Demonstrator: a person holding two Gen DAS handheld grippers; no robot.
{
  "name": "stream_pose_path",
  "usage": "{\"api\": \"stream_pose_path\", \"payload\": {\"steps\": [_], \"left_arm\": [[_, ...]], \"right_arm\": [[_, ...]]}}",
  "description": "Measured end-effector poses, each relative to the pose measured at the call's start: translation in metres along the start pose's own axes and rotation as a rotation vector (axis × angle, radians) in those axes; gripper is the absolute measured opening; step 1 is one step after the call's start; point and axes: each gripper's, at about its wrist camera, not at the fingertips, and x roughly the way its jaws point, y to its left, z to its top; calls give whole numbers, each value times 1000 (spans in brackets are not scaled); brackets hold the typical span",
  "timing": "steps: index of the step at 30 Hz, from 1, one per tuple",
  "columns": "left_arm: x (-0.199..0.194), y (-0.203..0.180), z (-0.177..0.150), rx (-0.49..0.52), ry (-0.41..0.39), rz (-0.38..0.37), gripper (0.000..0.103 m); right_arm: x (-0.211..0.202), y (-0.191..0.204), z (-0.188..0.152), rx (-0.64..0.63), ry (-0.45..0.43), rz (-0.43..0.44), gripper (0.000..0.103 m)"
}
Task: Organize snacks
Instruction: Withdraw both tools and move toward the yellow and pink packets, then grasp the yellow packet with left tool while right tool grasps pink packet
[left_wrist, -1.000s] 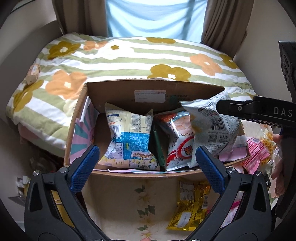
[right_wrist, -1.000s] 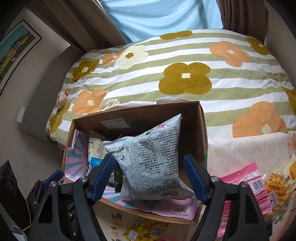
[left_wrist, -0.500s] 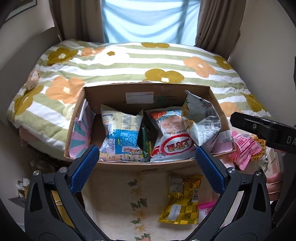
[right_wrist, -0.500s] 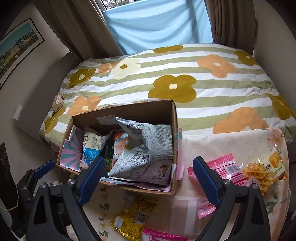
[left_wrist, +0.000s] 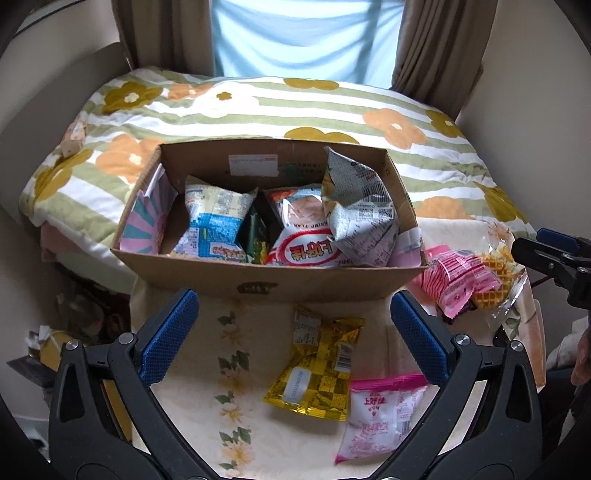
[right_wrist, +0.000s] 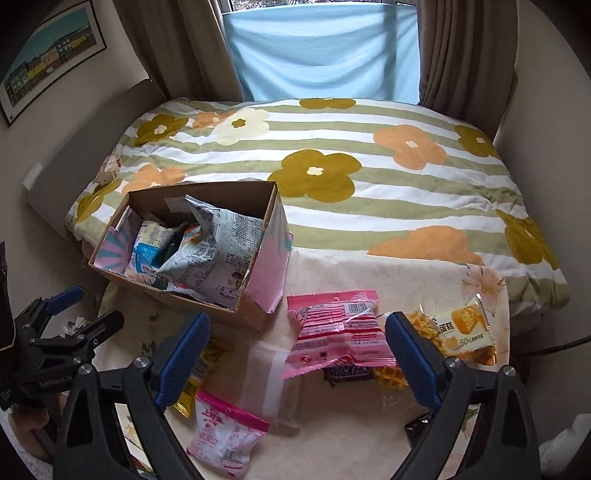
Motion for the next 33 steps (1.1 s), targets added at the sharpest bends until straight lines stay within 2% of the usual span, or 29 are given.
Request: {"api": "stream_pose_path", "payload": {"steps": [6, 11, 22, 28, 30, 33], "left_arm": [[5, -13, -23, -41, 31, 7, 103], [32, -18, -39, -47, 100, 27, 103], [96, -24, -66, 10, 253, 4, 103], [115, -27, -73, 22, 297, -5, 103], [121, -28, -73, 25, 310, -4, 100], [130, -30, -74, 37, 333, -7, 90]], "right_arm": [[-6, -18, -13, -47, -3, 3, 95], [5, -29, -20, -49, 17, 34, 95], [76, -33, -24, -15, 134, 44, 95], [100, -30, -21, -19, 177, 31, 95], [105, -30, -20, -24, 181, 18, 95], [112, -29, -19, -44, 192, -8, 95]]}}
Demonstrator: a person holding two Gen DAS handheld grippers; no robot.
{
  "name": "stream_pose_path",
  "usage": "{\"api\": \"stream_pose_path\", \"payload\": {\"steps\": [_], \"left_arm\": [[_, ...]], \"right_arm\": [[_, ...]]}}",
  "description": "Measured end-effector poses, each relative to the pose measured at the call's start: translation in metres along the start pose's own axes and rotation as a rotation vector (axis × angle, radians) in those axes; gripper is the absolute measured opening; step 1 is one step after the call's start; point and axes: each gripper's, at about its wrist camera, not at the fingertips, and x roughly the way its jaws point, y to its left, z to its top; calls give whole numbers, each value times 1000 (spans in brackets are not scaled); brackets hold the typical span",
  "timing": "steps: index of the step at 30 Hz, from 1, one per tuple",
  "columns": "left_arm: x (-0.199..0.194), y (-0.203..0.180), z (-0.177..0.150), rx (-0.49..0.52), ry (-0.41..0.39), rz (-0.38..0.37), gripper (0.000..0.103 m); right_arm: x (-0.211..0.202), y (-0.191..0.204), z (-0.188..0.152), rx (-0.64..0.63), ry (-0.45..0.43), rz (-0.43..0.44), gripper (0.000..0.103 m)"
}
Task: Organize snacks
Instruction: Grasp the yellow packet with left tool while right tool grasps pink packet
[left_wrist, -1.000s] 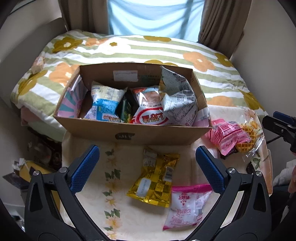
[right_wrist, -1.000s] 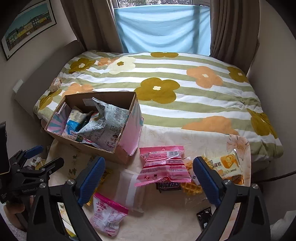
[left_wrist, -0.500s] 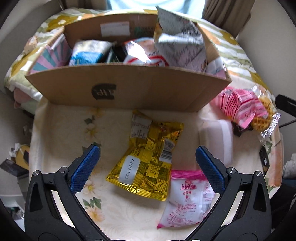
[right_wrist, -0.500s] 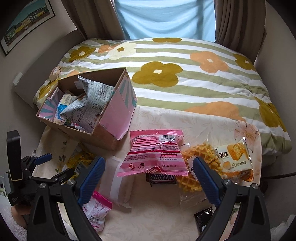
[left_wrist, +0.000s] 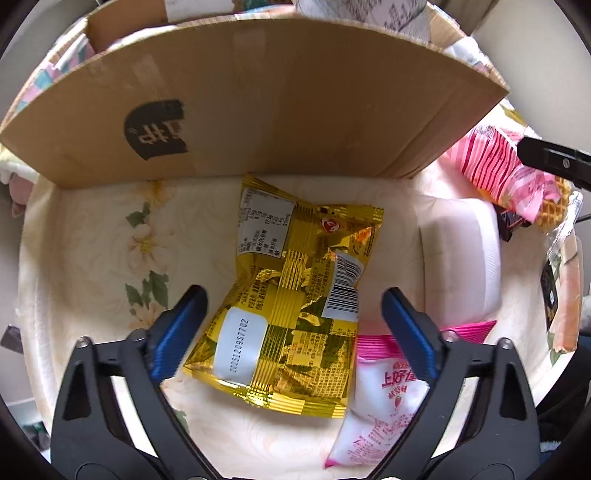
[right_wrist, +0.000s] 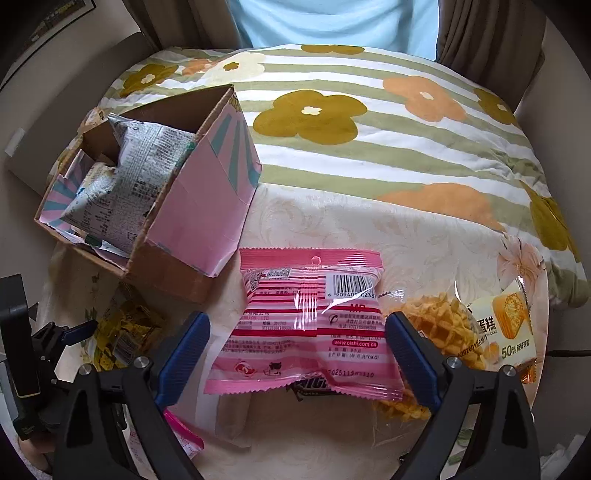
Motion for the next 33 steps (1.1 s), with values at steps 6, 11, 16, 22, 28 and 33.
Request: {"api": "stream_pose_path", "payload": {"steps": [6, 11, 16, 22, 28, 33], "left_arm": [[5, -8, 2, 31, 4, 19, 85], [8, -14, 2, 31, 4, 27, 77], [10, -8, -2, 41, -8, 13, 68], [9, -3, -6, 26, -17, -2, 61], [-2, 11, -8, 0, -21, -23, 60], [-13, 20, -10, -3, -31, -18, 60]], "right_arm": [[9, 1, 5, -18, 9, -26, 95], [17, 0, 9, -26, 29, -37, 95], [27, 0, 12, -53, 50, -49, 95], [41, 3, 15, -100, 81, -62, 95], [55, 7, 17, -144, 115, -76, 94], [61, 8, 12, -165, 141, -81, 85]]}}
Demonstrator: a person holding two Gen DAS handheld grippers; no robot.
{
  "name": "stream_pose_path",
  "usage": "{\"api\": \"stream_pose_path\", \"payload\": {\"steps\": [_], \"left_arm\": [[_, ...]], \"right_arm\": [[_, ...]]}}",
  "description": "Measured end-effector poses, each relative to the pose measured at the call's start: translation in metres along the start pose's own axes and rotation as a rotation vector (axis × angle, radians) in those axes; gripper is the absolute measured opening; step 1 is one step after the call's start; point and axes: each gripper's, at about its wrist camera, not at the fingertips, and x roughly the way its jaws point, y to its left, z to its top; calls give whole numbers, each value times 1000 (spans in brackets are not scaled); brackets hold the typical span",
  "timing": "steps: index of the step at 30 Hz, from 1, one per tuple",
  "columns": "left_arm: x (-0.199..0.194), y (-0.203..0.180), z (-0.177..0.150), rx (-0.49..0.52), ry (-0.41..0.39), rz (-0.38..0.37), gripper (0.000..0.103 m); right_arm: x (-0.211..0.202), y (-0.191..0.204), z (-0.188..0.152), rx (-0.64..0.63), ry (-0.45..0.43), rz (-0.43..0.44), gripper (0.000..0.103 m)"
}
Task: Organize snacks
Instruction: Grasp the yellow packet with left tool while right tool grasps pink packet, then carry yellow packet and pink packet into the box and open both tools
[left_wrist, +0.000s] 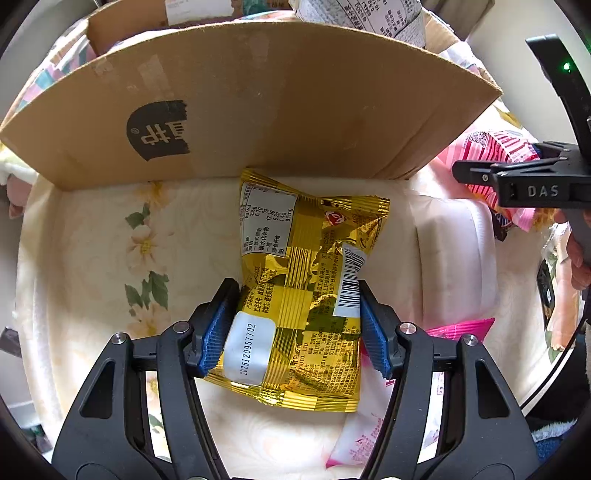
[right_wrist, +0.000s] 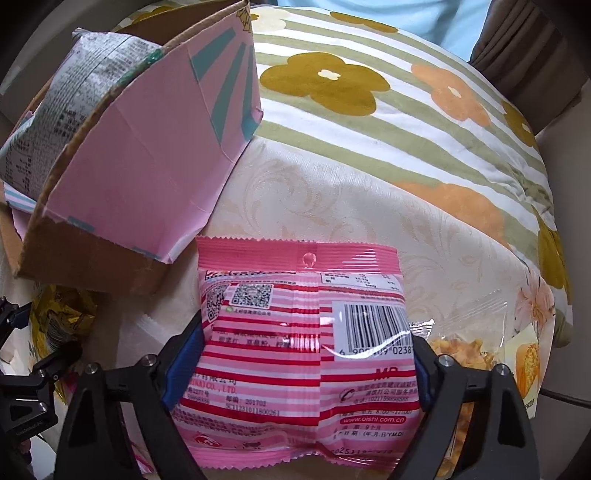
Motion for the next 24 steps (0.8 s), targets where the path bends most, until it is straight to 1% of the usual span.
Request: {"api": "stream_pose_path", "payload": {"steps": [6, 9, 14, 18, 21, 24], "left_arm": [[-9, 1, -2, -6, -11, 3, 60], [-18, -2, -2, -9, -19, 1, 60], [-30, -11, -3, -4, -35, 5, 59], [-42, -18, -5, 2, -58, 7, 59], [-56, -22, -8, -1, -81, 11, 59], [-73, -21, -13, -18, -108, 8, 59]], "right_arm": [[-1, 0, -6, -3, -5, 5, 73], [-3, 0, -7, 0, -21, 12, 70], [-18, 4, -9, -8, -67, -3, 70], [-34, 6, -15, -11, -95, 4, 70], [-51, 9, -20, -19, -120, 0, 70], [-73, 11, -28, -13, -152, 17, 70]]}}
